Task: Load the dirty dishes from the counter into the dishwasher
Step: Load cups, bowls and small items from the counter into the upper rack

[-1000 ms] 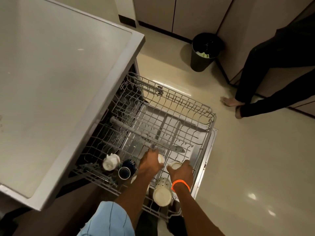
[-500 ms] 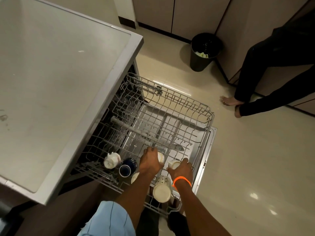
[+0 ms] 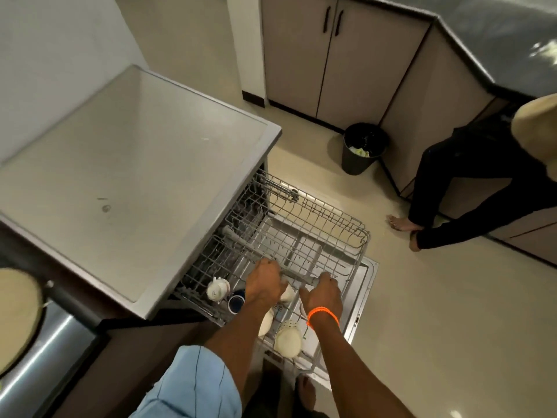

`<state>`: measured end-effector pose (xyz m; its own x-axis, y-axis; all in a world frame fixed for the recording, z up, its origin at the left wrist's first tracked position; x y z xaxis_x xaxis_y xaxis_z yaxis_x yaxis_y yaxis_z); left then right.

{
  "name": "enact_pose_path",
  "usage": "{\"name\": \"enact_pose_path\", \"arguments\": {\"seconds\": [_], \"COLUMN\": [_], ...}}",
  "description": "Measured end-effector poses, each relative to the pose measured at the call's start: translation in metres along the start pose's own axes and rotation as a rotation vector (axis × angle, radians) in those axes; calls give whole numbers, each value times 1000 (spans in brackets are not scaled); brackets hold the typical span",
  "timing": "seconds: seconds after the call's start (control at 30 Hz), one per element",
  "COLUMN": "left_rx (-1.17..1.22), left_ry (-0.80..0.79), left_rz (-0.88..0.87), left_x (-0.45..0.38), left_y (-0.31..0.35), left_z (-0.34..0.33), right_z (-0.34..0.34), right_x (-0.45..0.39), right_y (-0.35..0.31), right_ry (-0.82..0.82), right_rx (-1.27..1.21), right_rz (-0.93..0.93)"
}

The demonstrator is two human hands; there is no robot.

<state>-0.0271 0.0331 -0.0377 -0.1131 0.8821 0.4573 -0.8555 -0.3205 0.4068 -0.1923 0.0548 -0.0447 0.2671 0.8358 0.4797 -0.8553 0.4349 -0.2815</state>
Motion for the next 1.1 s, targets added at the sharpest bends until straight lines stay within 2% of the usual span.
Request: {"name": "enact_pose_path", "arguments": {"seconds": [0.27, 0.53, 0.83, 1.1], "left_rx": [92, 149, 267, 310], "left_ry": [201, 440, 729, 871], "left_rz": [33, 163, 409, 677], "left_x": [70, 165, 313, 454], "left_y": [-8, -48, -166, -302], "left_z": [80, 162, 229, 228], "right_z": [49, 75, 41, -47], "right_x": [62, 150, 292, 441], "right_y": [-69, -139, -230, -288], "right_ry": [46, 40, -66, -186], "right_rx": [55, 103, 167, 184], "right_rz": [303, 652, 1040, 1278]}}
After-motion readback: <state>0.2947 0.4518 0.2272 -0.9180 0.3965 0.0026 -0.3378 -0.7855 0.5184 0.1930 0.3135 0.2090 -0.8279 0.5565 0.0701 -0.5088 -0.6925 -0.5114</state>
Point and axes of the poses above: each hand's wrist, its own x-axis away from the middle knuckle, its own z-axis out of the back of the hand, y = z × x, the point moved 5 cm from there along -x, towards the middle knuckle, and after that the axes turned 7 degrees about x, right-handed, at the moved point
